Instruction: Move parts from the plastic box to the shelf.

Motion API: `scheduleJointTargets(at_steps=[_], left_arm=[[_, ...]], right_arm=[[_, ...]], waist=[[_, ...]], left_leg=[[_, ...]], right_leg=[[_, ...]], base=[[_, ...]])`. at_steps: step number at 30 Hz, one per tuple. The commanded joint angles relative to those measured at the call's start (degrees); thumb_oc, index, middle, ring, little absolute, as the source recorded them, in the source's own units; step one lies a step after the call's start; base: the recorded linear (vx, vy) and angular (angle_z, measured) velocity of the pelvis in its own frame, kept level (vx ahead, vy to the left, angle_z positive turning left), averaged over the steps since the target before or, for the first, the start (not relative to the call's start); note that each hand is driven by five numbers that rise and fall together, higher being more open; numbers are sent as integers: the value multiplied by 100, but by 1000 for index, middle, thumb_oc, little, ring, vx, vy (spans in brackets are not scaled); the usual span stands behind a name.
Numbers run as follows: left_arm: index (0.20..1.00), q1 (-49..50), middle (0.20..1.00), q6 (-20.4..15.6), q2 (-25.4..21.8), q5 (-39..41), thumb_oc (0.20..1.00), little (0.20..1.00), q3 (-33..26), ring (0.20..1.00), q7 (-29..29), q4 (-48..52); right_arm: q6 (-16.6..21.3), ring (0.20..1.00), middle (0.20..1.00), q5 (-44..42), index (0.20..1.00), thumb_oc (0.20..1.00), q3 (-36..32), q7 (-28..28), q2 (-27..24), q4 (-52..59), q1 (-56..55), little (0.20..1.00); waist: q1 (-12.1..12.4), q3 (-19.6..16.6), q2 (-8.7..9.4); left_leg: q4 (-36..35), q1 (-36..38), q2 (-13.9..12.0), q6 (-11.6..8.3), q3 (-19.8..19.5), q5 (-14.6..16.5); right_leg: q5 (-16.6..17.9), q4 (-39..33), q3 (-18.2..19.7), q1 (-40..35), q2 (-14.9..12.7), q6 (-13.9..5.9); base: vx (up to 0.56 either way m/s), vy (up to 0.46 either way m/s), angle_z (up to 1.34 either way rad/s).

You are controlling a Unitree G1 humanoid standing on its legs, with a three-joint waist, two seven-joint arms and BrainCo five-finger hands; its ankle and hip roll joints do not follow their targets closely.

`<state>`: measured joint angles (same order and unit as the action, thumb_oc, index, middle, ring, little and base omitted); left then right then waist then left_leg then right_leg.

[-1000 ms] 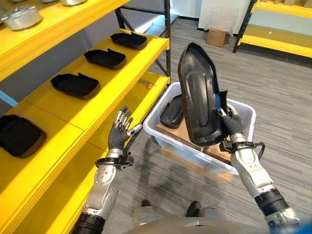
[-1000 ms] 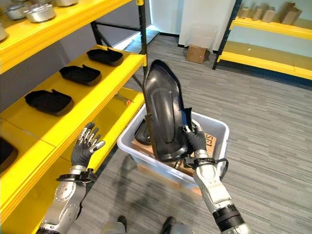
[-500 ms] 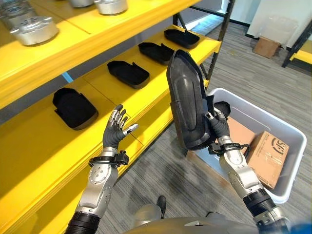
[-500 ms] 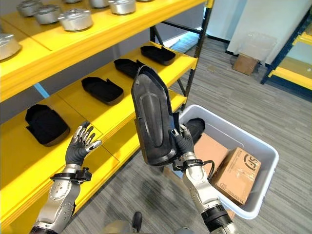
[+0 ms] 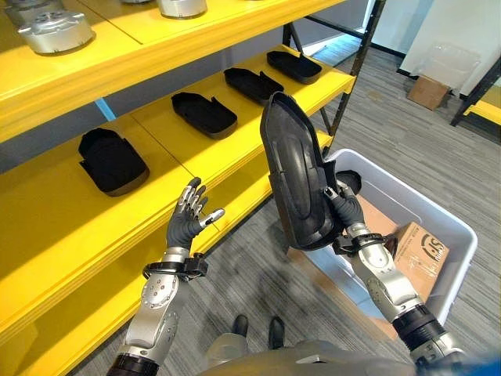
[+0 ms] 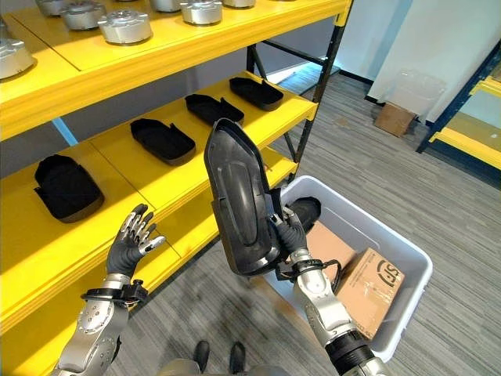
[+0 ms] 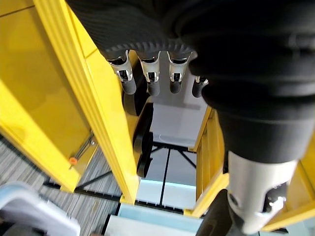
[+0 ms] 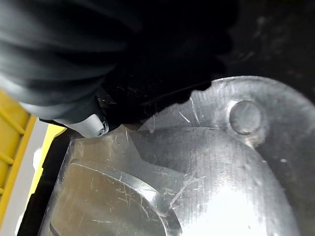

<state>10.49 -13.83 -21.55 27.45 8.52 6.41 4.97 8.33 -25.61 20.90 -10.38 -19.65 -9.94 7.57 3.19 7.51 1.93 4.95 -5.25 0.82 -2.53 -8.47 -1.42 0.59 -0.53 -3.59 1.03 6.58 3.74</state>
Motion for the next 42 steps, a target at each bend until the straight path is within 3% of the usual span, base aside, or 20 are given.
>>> scheduleJointTargets(at_steps=[1,4,5,7,8,9,12,16,18,19,20,22,24,27,28,31,33,36,39,42], left_arm=[[1000,-31,1000,-271,-275,-127,1000,1000,-236,1000,-76,403],[1000,24,1000,-255,-284,-51,1000,1000,-309,1000,-94,474],[1000,31,1000,-254,-282,-51,1000,1000,-308,1000,-94,477],[1000,-97,1000,-260,-230,22,1000,1000,-253,1000,-13,410],[1000,-101,1000,-260,-229,21,1000,1000,-251,1000,-12,409],[1000,-290,1000,-241,-180,80,1000,1000,-142,1000,14,326],[1000,-604,1000,-185,-149,47,1000,1000,24,1000,51,157],[1000,-546,1000,-130,-160,120,1000,1000,-19,1000,-54,138],[1000,-559,1000,-115,-200,128,1000,1000,-39,1000,-98,70],[1000,-559,1000,-115,-200,128,1000,1000,-39,1000,-98,70],[1000,-488,1000,-141,-306,91,1000,1000,-137,1000,-125,115],[1000,-432,1000,-149,-354,85,1000,1000,-168,1000,-158,124],[1000,-409,1000,-146,-401,47,1000,1000,-221,1000,-119,113],[1000,-397,1000,-161,-452,17,1000,1000,-271,1000,-107,143],[1000,-440,1000,-184,-493,-25,1000,1000,-315,1000,-43,131],[1000,-498,1000,-213,-570,-80,1000,1000,-338,1000,44,109],[1000,-532,1000,-230,-591,-85,1000,1000,-327,1000,82,127],[1000,-457,1000,-232,-626,-110,1000,1000,-376,1000,54,159],[1000,-425,1000,-200,-616,-112,1000,1000,-340,1000,-17,169],[1000,-508,1000,-179,-578,-139,1000,1000,-297,1000,21,100]], right_arm=[[464,200,200,-134,200,200,-176,23,135,264,481,200],[467,200,200,-272,200,200,-339,-45,85,143,424,200],[467,200,200,-272,200,200,-337,-45,83,145,419,200],[495,200,200,-210,200,200,-499,-150,-31,164,288,200],[495,200,200,-210,200,200,-501,-150,-33,164,290,200],[505,200,200,6,200,200,-688,-338,-111,139,216,200],[590,200,200,-208,200,200,-931,-460,-65,109,115,200],[560,200,200,-726,200,200,-948,-263,42,145,-39,200],[548,200,200,-712,200,200,-1004,-202,157,258,-143,200],[548,200,200,-712,200,200,-1004,-202,157,258,-143,200],[503,200,200,-702,200,200,-1023,-79,258,325,-276,200],[464,200,200,-678,200,200,-1016,-77,262,323,-310,200],[429,200,200,-641,200,200,-1002,-26,374,376,-370,200],[414,200,200,-622,200,200,-984,11,428,362,-356,200],[404,200,200,-568,200,200,-943,25,487,307,-275,200],[397,200,200,-590,200,200,-851,17,577,253,-160,200],[409,200,200,-600,200,200,-781,1,611,234,-88,200],[367,200,200,-665,200,200,-616,111,640,192,-37,200],[344,200,200,-661,200,200,-576,174,581,227,-53,200],[336,200,200,-662,200,200,-513,196,553,270,-4,200]], waist=[[114,143,323],[34,91,406],[35,96,400],[-140,-40,329],[-152,-49,333],[-257,-110,191],[-402,-122,-22],[-348,-199,-193],[-189,-203,-174],[-191,-208,-174],[-65,-172,-81],[-57,-179,-37],[44,-186,91],[96,-207,151],[165,-206,209],[197,-193,243],[197,-172,220],[128,-128,77],[21,-47,85],[-129,105,146]], left_leg=[[1075,-193,707,351,36,664],[1145,-13,8,396,337,779],[1125,14,0,391,336,782],[303,398,-968,151,595,319],[254,399,-963,147,585,275],[-387,417,-1508,-109,819,-285],[-969,235,-2094,-440,1467,-1051],[-995,315,-2050,-517,1458,-808],[-757,308,-1650,-403,1402,-531],[-754,301,-1649,-402,1399,-531],[-318,191,-1335,-278,1372,-182],[-217,121,-1235,-231,1381,-100],[203,-129,-847,-74,1311,265],[416,-290,-641,29,1289,438],[549,-385,-436,175,1292,601],[442,-346,-253,341,1350,681],[349,-281,-203,394,1385,656],[-163,113,-159,503,1507,595],[-307,319,-155,500,1536,636],[-208,396,-167,483,1441,714]], right_leg=[[-291,176,126,-85,-473,-474],[-294,230,16,-39,-682,-483],[-303,234,15,-53,-675,-479],[-492,344,-301,-22,-811,-452],[-483,342,-313,-7,-816,-447],[-642,470,-655,-11,-925,-477],[-795,728,-1203,-38,-1211,-591],[-775,767,-1360,-173,-1388,-713],[-599,675,-1500,-465,-1807,-928],[-597,673,-1502,-462,-1807,-929],[-462,580,-1575,-723,-2134,-1093],[-414,543,-1607,-734,-2195,-1112],[-96,442,-1682,-802,-2512,-1274],[97,390,-1711,-789,-2675,-1334],[427,418,-1658,-721,-2858,-1398],[956,552,-1560,-555,-3024,-1440],[1153,639,-1507,-471,-3063,-1441],[873,859,-1288,-56,-2710,-1310],[740,475,-1263,207,-2454,-1304],[753,171,-877,605,-2289,-1363]], base=[[-105,35,33],[-74,62,22],[-13,95,58],[-17,128,63],[-6,200,93],[0,225,130],[50,324,148],[80,245,66],[174,367,36],[242,502,51],[138,313,55],[111,292,44],[115,365,16],[71,255,34],[83,287,18],[84,275,10],[65,234,-1],[107,291,-17],[83,75,-29],[62,-18,-2]])
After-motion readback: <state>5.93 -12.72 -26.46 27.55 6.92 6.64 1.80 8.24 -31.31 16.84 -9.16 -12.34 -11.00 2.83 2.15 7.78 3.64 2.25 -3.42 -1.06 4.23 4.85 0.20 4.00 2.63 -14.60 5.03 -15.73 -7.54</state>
